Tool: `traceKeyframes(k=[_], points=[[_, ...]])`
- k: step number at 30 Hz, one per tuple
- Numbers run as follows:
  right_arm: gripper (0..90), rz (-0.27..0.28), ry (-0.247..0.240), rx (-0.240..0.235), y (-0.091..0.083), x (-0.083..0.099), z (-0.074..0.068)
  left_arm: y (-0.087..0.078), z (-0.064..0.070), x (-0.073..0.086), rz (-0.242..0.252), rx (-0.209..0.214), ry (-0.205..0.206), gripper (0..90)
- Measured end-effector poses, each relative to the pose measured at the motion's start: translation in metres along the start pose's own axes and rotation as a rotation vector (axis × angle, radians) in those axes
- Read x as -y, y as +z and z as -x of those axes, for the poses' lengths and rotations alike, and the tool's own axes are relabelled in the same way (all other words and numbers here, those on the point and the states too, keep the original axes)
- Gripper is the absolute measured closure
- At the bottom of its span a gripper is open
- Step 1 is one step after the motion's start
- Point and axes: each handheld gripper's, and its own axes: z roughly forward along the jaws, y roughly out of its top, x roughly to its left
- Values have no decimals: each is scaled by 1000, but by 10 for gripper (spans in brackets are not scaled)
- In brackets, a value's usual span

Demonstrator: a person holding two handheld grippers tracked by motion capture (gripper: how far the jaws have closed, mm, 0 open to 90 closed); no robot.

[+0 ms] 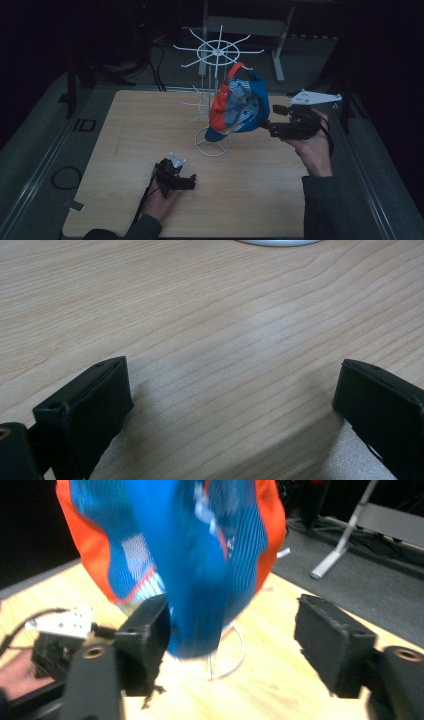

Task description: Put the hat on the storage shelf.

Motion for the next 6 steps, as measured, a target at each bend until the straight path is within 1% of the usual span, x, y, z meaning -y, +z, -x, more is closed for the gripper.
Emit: traceKeyframes(k=[1,6], points=[[257,-10,-3,-3,-1,5,0,0,0,0,-1,0,2,26],[235,-19,3,0,-4,12,1,0,0,0,0,1,2,26]])
